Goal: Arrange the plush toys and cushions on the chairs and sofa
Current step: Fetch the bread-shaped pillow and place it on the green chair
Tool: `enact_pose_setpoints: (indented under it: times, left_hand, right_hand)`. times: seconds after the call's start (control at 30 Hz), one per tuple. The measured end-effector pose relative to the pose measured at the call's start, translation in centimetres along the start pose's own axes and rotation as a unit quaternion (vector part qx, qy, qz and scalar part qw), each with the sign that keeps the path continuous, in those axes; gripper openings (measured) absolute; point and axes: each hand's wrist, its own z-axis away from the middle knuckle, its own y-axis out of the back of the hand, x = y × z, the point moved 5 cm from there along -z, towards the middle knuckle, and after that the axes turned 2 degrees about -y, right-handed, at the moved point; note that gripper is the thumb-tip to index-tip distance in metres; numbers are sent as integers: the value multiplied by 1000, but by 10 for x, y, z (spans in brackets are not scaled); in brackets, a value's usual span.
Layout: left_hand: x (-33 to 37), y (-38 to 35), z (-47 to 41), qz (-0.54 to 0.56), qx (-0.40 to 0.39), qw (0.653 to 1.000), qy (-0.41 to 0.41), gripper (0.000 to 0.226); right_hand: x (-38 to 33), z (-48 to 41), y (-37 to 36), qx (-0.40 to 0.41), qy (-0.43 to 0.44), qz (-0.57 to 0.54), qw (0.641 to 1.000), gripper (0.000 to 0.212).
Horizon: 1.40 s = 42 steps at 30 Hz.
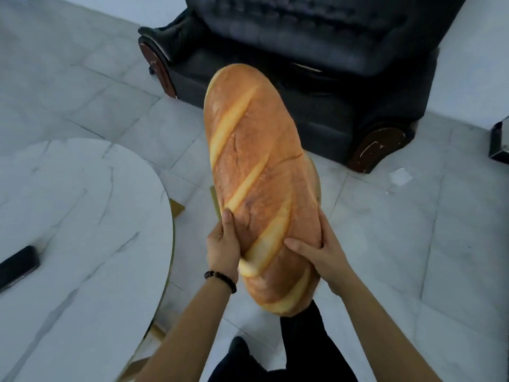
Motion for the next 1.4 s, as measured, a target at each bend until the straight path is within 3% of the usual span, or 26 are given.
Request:
enact_pose_setpoints:
  times: [0.17,0.3,0.43,0.5,0.57,0.63,0.7,0.73,0.8,0.9,1.03,1.2,1.3,1.4]
  left_hand:
    - [-33,-54,-73,-44,16,996,81,46]
    - [-86,-80,-149,-107,-23,992,70,29]
    - [-184,-104,-210,-184,-97,969,135,52]
    - [-226,-109,-232,-206,-111,954,189,55]
    - [-249,-110,-252,-200,-88,950,224,54]
    - [-258,-105,-267,-190,-56,953,230,65]
    - [-258,-102,-276,-168,-34,959,225,90]
    - [-257,-102,-279,-152,-38,962,225,104]
    - [-252,-107,-284,-103,-57,965,235,112]
    - [-239,-113,-285,-55,-65,969,231,96]
    - [-239,-122,-284,-61,-65,977,193,70]
    - [-253,-141,-300,-107,-143,961,213,88]
    - [-259,-138,-300,-112,-136,963,203,97]
    - [-262,-130,-282,-204,-96,965,135,84]
  right_hand:
    - [22,-113,28,-26,-53,37,998,109]
    - [75,-203,27,10,-77,47,996,103]
    - [170,-281,12,27,-92,179,979,94]
    - [217,-296,-2,20,-139,275,951,108]
    - [237,-293,-2,94,-133,319,933,120]
    - [234,-287,-6,132,-74,308,939,117]
    - [230,-287,-9,147,-32,288,946,108]
    - [227,-289,-9,161,-17,282,946,103]
    - [222,-291,-11,180,24,278,943,89]
    - [212,-285,-14,185,80,266,943,73]
    - [193,-284,-1,229,87,260,934,81]
    - [199,-300,-9,146,76,431,887,66]
    - [191,-302,-6,145,33,376,914,61]
    - [157,-323,-14,161,99,415,890,53]
